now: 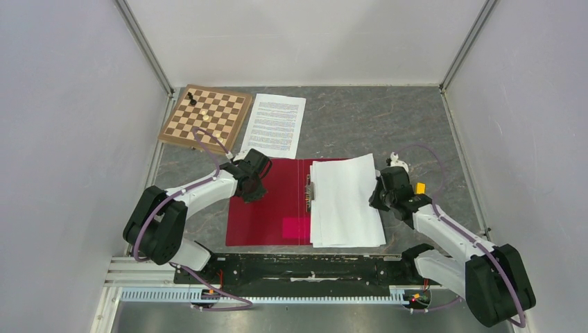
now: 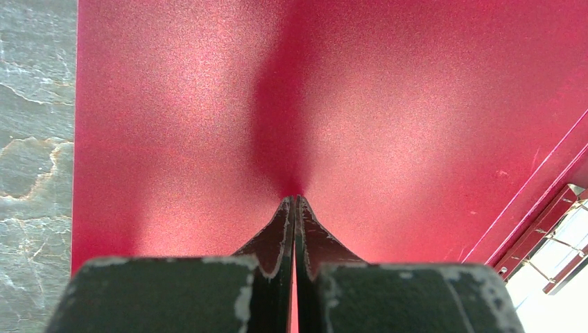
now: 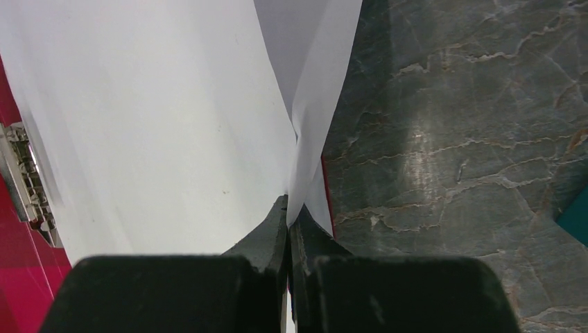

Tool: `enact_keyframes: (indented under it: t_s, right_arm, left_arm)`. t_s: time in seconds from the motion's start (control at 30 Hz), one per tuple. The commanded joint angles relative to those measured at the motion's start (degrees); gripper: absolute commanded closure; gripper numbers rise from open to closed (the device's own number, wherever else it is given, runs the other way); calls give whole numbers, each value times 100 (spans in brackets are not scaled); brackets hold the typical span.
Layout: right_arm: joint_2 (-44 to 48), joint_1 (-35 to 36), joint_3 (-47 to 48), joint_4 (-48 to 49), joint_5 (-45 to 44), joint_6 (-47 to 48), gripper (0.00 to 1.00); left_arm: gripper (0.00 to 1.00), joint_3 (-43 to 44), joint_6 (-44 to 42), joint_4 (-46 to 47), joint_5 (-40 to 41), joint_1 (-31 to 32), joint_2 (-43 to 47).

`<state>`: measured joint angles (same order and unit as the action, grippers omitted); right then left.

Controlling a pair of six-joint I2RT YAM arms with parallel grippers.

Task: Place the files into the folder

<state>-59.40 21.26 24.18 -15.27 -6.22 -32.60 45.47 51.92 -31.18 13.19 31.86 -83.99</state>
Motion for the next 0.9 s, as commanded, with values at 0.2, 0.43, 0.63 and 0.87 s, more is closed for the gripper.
enact_keyframes:
  t_s: [0.2,0.43,0.63,0.87]
  right_arm:
    - [-77,-201,-132,504,456,-64,100]
    - [-143,17,-101,606,430,-170,100]
    - [-316,423,-83,773,311,-446,100]
    - [-314,447,59,600,102,-255,98]
  left_arm:
    - [98,108,116,-11,62,5,-16]
    - [98,120,134,-2,34,10,-41]
    - [98,128,143,-10,15,31,-54]
    - [98,134,135,-11,9,45,-54]
